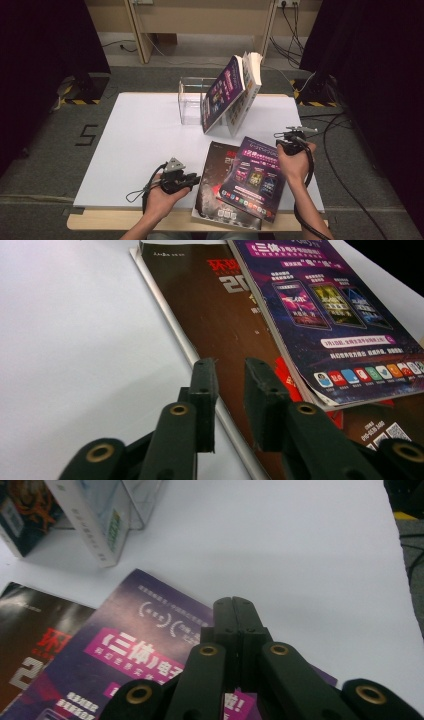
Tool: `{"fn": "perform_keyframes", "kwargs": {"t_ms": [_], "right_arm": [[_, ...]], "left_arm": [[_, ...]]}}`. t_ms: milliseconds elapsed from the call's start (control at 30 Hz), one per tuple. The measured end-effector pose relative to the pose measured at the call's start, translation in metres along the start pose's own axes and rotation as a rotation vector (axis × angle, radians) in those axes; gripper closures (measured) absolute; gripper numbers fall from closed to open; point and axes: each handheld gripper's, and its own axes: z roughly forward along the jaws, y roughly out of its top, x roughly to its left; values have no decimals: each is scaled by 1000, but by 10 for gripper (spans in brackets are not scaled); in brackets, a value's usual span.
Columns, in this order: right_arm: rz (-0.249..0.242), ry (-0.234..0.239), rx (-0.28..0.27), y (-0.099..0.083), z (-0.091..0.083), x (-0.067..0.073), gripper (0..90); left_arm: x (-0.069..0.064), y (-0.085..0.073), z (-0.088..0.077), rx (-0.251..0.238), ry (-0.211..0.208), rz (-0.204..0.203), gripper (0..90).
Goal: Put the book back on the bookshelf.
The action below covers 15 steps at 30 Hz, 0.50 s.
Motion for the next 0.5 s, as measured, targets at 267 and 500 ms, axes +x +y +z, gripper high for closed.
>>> {"fn": "perform_keyframes", "kwargs": {"t_ms": [267, 500], "right_arm": [[19, -36, 53, -4, 8, -11, 900], [24, -69, 75, -4, 13, -24, 900]], "left_arm": [[-9, -2, 6, 42, -39, 4, 889], [-16, -2, 10, 65, -39, 26, 895]]}}
